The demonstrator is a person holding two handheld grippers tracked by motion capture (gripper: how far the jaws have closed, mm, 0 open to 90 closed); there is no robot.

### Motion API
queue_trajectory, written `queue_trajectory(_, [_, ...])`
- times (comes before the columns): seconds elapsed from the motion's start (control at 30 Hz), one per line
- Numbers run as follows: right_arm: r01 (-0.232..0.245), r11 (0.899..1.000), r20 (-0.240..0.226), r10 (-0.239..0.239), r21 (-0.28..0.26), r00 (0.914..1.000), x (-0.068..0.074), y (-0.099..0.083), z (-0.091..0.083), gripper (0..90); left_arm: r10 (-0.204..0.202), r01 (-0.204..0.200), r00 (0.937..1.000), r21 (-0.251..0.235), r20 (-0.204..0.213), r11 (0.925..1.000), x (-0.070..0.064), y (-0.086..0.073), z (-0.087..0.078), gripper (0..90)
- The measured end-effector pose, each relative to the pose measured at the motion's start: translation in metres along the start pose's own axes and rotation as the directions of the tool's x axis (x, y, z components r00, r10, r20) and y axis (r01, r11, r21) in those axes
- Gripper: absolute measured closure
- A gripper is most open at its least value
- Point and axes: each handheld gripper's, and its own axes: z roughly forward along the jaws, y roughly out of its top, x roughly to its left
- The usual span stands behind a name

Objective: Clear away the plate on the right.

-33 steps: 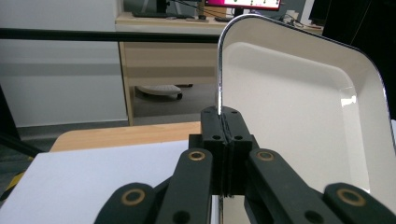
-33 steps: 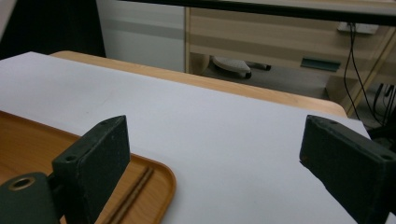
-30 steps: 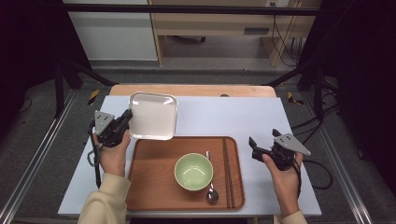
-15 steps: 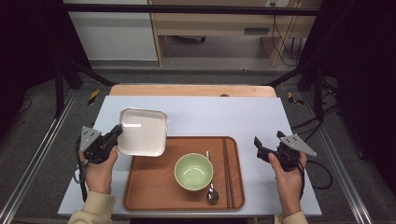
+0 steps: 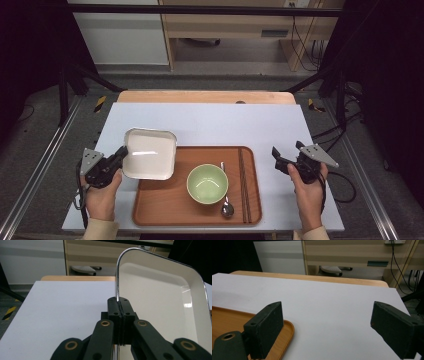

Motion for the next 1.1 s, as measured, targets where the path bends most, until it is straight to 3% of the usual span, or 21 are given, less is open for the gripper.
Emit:
queue_trajectory(0.4, [-0.006, 1.0, -0.009, 0.006, 0.011, 0.9999, 0.001, -0.002, 0.002, 11.6, -0.033, 0.033, 0.9993, 0.036, 0.015, 0.9988, -0.002, -0.012, -0.005, 89.2])
queue_trajectory(0.6, [-0.008, 1.0, -0.008, 0.009, 0.015, 0.9999, 0.001, -0.002, 0.003, 11.8, -0.037, 0.035, 0.9989, 0.084, 0.028, 0.9959, -0.003, -0.02, -0.005, 89.2])
queue_trajectory(1.1, [-0.013, 0.999, -0.016, 0.013, 0.032, 0.9998, 0.001, -0.003, 0.005, 12.5, -0.058, 0.03, 0.9915, 0.223, 0.116, 0.9742, -0.012, -0.031, 0.012, 88.9])
